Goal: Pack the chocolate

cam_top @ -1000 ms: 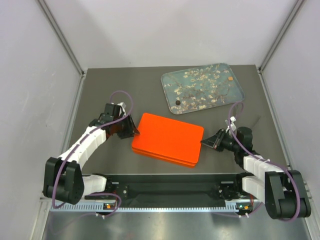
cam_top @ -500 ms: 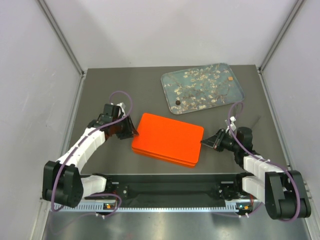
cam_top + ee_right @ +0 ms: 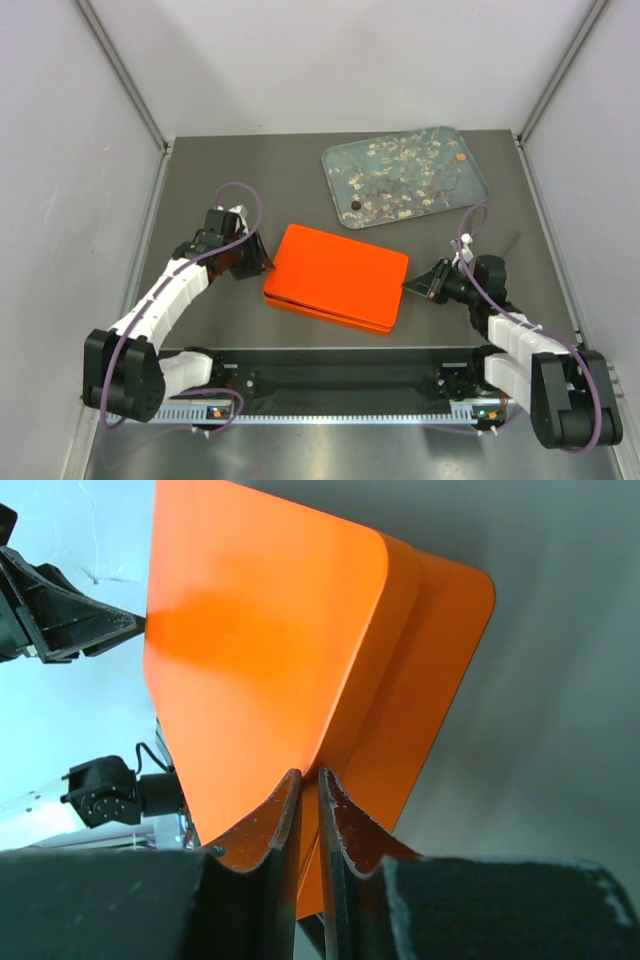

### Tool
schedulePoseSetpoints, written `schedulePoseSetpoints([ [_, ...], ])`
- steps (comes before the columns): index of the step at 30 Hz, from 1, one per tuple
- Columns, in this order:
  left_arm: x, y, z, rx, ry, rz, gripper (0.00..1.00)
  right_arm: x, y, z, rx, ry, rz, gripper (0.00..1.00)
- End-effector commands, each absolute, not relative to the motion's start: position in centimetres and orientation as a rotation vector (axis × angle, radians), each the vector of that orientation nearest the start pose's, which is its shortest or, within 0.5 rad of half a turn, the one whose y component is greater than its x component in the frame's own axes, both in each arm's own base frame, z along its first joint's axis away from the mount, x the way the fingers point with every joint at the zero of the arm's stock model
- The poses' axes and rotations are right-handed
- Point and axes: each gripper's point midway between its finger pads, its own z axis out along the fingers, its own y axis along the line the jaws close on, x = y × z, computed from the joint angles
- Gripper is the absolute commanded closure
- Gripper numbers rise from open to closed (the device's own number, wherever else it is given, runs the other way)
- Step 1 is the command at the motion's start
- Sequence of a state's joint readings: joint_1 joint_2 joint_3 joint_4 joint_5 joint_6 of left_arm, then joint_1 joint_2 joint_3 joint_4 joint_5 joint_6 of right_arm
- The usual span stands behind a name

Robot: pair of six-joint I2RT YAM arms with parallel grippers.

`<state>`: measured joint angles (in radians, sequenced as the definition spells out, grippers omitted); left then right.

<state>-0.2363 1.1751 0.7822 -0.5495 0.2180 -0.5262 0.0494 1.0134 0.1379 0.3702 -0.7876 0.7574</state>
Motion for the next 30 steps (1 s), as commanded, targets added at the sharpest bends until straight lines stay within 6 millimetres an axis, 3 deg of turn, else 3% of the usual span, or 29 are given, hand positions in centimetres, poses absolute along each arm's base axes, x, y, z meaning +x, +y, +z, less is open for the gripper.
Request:
schedulePoseSetpoints([
  [1,25.6,-12.4,10.4,-0.282,2.550,-0.597,0.53,20.9,15.8,7.4,0.201,2.165,1.305,0.89],
  [9,25.5,-12.8,9.7,-0.298,2.562,-0.625,0.54,21.1,16.3,7.9,0.163,2.156,1.313,0.91],
  [22,25.3,-13.1,10.2,-0.298,2.563,-0.655,0.59,21.7,16.6,7.6,0.121,2.204,1.307,0.91],
  [30,25.0,-13.3,9.8,-0.300,2.587,-0.670,0.60,21.8,16.7,8.0,0.112,2.200,1.319,0.86],
])
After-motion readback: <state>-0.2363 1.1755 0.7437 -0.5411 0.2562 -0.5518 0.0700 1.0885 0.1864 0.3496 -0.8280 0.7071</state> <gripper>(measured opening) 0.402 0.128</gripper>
